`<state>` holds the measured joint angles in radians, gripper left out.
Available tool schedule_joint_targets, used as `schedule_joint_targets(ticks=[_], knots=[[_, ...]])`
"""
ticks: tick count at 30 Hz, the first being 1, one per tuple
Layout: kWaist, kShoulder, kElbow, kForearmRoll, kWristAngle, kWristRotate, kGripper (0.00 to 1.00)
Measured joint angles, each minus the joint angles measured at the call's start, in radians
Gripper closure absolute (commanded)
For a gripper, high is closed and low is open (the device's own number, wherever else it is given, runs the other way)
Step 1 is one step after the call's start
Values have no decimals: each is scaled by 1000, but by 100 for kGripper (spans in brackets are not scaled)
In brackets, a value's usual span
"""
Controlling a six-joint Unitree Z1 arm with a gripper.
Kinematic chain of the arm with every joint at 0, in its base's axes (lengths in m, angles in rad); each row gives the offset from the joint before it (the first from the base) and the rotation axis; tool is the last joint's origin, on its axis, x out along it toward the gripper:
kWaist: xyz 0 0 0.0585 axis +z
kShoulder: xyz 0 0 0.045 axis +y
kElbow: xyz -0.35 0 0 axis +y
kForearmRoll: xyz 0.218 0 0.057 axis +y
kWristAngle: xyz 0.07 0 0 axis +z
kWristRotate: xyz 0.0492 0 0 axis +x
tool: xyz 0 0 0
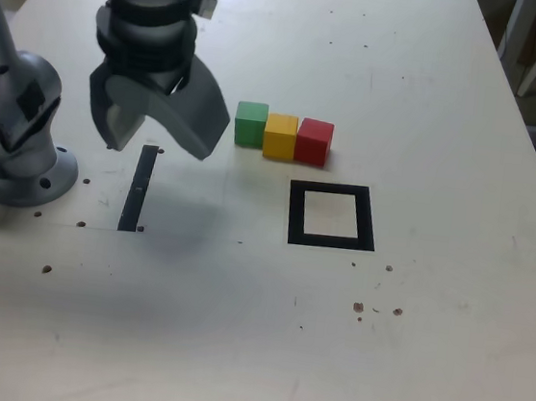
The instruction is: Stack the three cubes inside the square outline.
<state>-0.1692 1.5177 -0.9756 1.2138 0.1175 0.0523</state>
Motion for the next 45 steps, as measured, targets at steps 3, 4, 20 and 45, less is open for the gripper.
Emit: schedule_joint_targets(ticks=[3, 4, 20, 45], knots=[[1, 19, -63, 13, 7, -4, 3], [1, 29, -91, 18, 7, -10, 3], [60, 264, -455, 145, 46, -73, 4], [250, 469, -677, 183, -4, -602, 3]])
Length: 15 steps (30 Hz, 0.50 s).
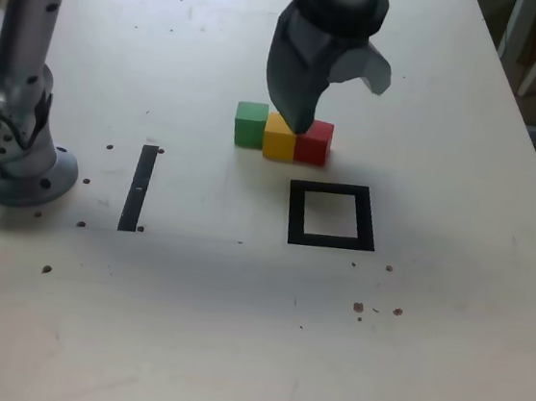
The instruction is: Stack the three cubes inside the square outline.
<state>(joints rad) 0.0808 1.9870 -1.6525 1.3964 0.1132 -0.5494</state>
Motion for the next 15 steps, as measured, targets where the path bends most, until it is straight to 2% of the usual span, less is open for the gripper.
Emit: schedule_joint_targets(ticks=[11, 15], knots=[[3, 39, 11, -75, -22, -378, 1], [11, 43, 32, -124, -46, -502, 1]])
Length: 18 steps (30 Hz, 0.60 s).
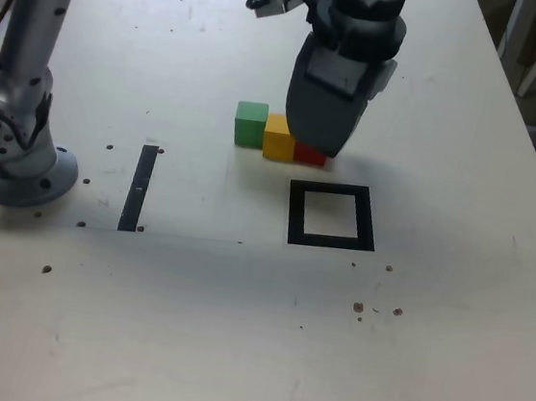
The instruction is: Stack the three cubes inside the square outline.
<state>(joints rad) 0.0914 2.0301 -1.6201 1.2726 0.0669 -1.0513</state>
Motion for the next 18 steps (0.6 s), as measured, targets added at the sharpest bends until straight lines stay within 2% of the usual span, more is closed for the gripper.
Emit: schedule_joint_targets(ticks=[6, 18], knots=[[6, 10, 30, -83, -53, 2, 1], [46, 27, 69, -88, -97, 16, 1]])
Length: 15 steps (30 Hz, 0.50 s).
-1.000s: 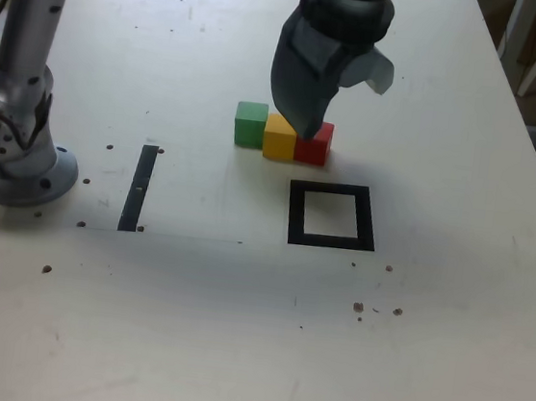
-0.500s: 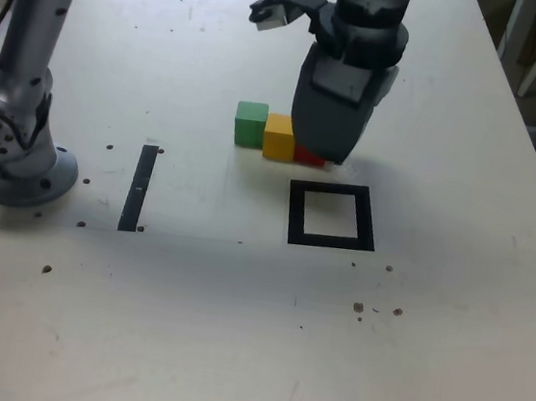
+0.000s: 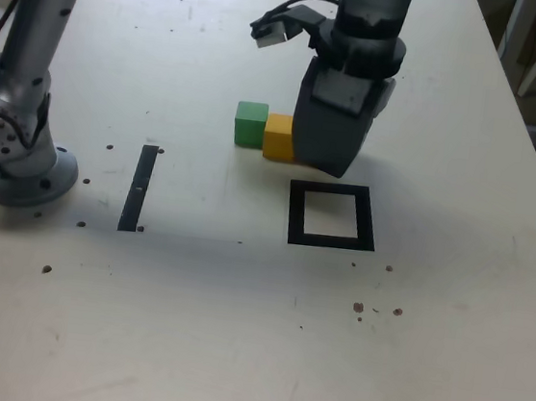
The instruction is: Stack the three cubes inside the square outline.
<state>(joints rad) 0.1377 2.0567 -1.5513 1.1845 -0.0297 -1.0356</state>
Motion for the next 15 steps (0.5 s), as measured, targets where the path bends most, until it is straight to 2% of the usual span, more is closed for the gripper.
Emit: schedule_joint_targets(ticks=[15], knots=[[27, 37, -14, -17, -11, 31, 2]])
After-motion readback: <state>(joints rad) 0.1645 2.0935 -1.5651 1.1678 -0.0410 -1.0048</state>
